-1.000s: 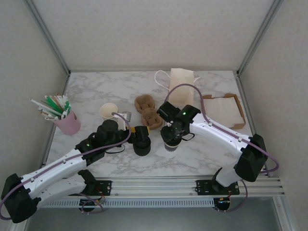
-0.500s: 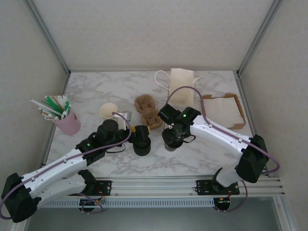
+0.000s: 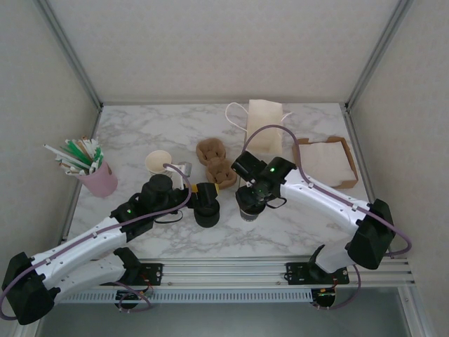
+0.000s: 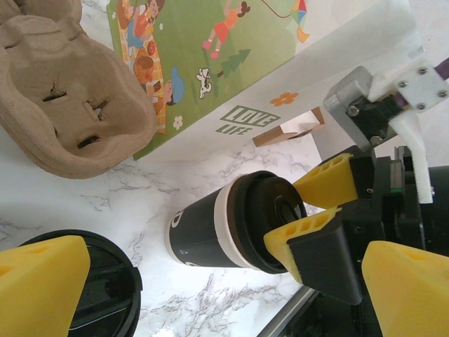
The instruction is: Pack the takeout coffee
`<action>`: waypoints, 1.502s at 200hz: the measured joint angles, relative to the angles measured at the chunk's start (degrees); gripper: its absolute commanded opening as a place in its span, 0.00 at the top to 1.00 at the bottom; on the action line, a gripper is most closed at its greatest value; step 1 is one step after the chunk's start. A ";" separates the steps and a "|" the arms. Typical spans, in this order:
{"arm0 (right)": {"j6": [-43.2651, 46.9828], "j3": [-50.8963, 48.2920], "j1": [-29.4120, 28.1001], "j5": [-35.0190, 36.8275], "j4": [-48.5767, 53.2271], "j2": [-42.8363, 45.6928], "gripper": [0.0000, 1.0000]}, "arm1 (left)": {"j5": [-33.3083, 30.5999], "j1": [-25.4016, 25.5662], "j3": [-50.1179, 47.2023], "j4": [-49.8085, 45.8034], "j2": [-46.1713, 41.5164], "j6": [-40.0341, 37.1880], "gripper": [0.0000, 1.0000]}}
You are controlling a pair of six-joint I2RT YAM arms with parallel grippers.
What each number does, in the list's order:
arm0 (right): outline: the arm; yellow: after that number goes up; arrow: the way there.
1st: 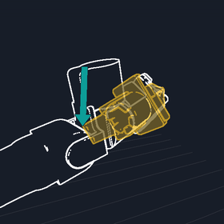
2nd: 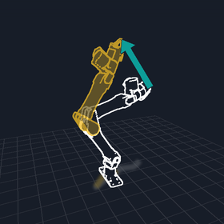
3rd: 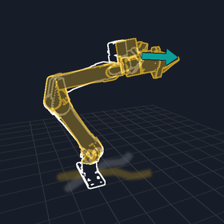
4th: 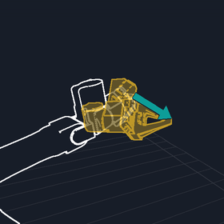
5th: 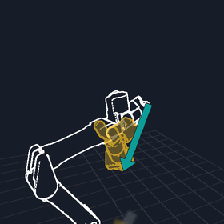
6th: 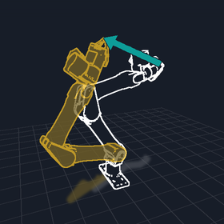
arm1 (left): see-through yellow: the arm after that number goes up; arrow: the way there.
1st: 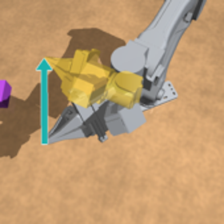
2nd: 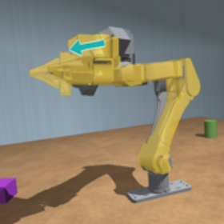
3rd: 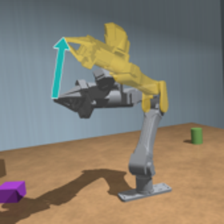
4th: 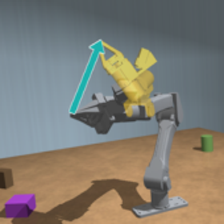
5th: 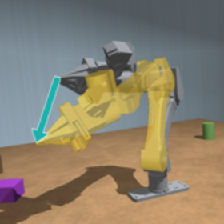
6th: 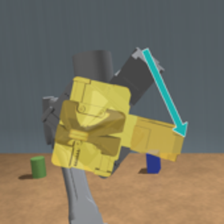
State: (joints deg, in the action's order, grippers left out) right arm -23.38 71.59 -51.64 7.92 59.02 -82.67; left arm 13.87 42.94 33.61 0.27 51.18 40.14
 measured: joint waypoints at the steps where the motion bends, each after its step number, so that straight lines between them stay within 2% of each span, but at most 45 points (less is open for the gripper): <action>1: 0.02 0.00 0.00 0.00 0.00 0.04 0.37 | 0.00 0.00 0.00 0.00 0.00 0.00 0.00; 300: 0.00 -1.88 0.00 -0.02 -2.75 -1.55 0.37 | 0.46 0.00 0.00 1.20 1.51 0.20 0.00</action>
State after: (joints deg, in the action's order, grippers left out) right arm -23.38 69.71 -51.64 7.90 56.27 -84.23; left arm 14.33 42.94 33.61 1.48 52.69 40.34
